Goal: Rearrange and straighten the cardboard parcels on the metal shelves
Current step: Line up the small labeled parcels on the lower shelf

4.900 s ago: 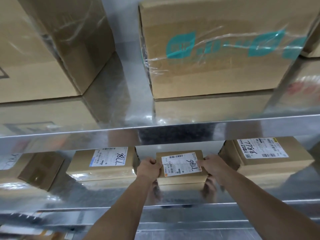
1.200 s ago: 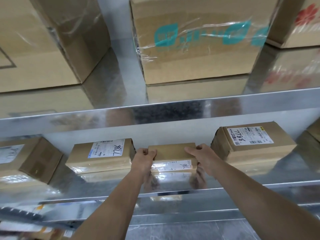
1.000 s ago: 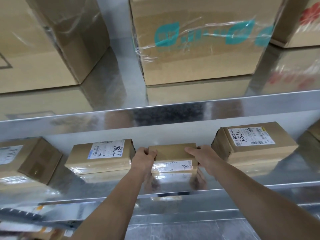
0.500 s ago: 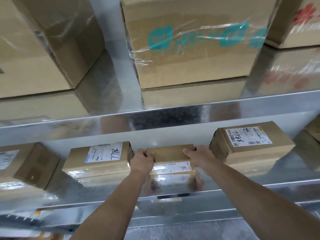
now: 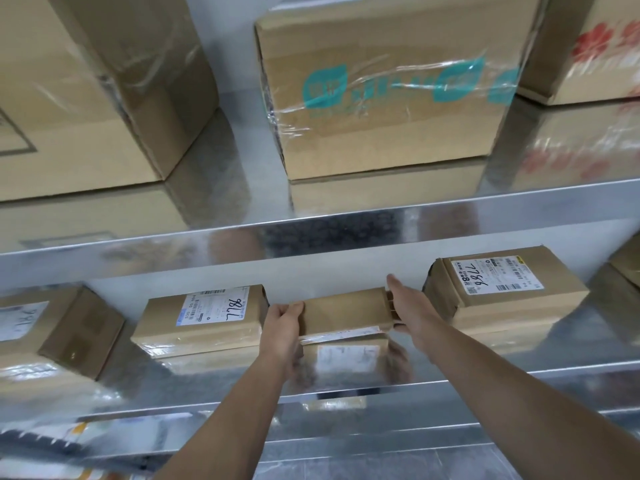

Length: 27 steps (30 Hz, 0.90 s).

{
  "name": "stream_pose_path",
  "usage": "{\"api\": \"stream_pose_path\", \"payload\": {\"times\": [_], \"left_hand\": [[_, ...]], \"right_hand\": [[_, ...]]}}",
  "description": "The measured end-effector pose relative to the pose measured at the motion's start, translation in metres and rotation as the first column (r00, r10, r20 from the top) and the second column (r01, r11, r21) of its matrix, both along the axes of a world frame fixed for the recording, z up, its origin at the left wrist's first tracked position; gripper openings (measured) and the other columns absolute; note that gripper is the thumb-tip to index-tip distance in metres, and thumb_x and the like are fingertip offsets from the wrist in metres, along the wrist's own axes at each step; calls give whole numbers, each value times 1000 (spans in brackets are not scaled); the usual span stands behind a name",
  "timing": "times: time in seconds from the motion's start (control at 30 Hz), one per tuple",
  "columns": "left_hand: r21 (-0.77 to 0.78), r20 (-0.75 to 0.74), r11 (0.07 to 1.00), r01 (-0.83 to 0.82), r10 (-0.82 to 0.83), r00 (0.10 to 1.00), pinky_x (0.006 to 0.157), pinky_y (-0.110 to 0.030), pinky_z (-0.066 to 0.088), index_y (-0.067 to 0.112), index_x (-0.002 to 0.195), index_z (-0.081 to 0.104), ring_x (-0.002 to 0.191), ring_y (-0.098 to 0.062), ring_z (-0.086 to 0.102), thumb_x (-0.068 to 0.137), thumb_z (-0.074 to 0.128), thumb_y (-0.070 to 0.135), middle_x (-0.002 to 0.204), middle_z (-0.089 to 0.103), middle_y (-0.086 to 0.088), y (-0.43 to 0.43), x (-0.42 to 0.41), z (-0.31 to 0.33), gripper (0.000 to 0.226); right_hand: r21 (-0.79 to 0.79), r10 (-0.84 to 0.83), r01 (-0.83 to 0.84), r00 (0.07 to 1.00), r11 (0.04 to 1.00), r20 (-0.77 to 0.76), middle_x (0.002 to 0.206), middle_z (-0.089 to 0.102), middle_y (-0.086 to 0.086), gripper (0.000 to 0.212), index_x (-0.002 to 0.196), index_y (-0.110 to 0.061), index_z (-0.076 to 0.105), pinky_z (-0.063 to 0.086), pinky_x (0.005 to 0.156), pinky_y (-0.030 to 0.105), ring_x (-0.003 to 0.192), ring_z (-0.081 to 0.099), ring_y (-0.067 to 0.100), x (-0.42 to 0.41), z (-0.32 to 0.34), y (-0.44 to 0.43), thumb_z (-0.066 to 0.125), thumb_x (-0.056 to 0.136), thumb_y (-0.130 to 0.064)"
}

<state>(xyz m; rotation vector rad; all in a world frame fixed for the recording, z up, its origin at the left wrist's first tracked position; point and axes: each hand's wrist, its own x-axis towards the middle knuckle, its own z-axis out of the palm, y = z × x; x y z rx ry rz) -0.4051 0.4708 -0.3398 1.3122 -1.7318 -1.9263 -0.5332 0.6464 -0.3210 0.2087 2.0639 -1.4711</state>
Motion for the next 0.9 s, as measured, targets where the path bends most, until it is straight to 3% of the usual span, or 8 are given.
{"api": "stream_pose_path", "payload": {"times": [0.1,0.2,0.3,0.4,0.53,0.6,0.7,0.9], "left_hand": [[27,-20,999,-19,20,1000,67,-31,40,21,101,57,102,-19,56,99,57,39,116,62,-1,-2,-1,4,18],[90,-49,995,-34,39,998,63,-29,42,18,101,54,95,-16,56,100,57,39,111,60,0,-1,-1,11,21],[112,-53,993,-22,28,998,66,-32,44,19,101,52,94,-21,55,99,59,42,109,58,-1,-1,-1,11,25],[130,-69,991,-11,20,997,65,-32,47,17,103,51,83,-20,53,100,60,37,98,56,-1,1,0,5,22],[154,-97,988,-28,44,994,50,-23,51,3,114,62,71,-17,60,100,62,17,85,64,-4,6,2,-3,20],[195,-113,980,-30,53,992,55,-24,55,-4,125,61,72,-17,66,99,63,11,90,70,-9,5,3,-9,30],[166,-118,986,-36,56,991,76,-29,58,-2,132,59,88,-21,69,97,64,6,115,71,-16,3,2,-13,36],[8,-48,999,43,-43,998,92,-40,56,21,130,62,101,-25,68,94,68,14,115,68,-7,-6,0,-19,36]], "right_hand": [[-12,0,0,1000,1000,-26,104,60,6,38,86,-18,57,52,103,51,108,60,29,-4,-6,-1,45,104,-49],[-85,0,-1,1000,996,-10,110,62,12,27,96,-14,63,53,93,45,103,61,29,-8,-14,-2,52,103,-38],[-112,2,-3,1000,994,-17,104,54,12,18,97,-11,59,44,77,41,91,51,26,-9,-18,-2,48,101,-24],[-104,19,-22,999,994,-28,98,48,8,13,94,-11,54,38,74,38,84,44,21,-6,-19,-2,44,100,-17],[-35,63,-65,997,997,-47,92,49,4,13,88,-16,53,38,76,37,83,43,20,-4,-23,1,45,97,-11],[-11,77,-77,995,997,-58,93,50,5,12,88,-17,52,38,78,38,85,43,21,-5,-25,2,48,96,-10],[-4,77,-77,996,997,-50,92,50,5,8,88,-17,50,37,77,38,85,43,21,-5,-29,4,53,95,-12],[-10,81,-81,997,997,-5,110,63,15,24,101,-15,57,50,81,42,94,59,26,-3,-44,6,72,90,-30]]}}
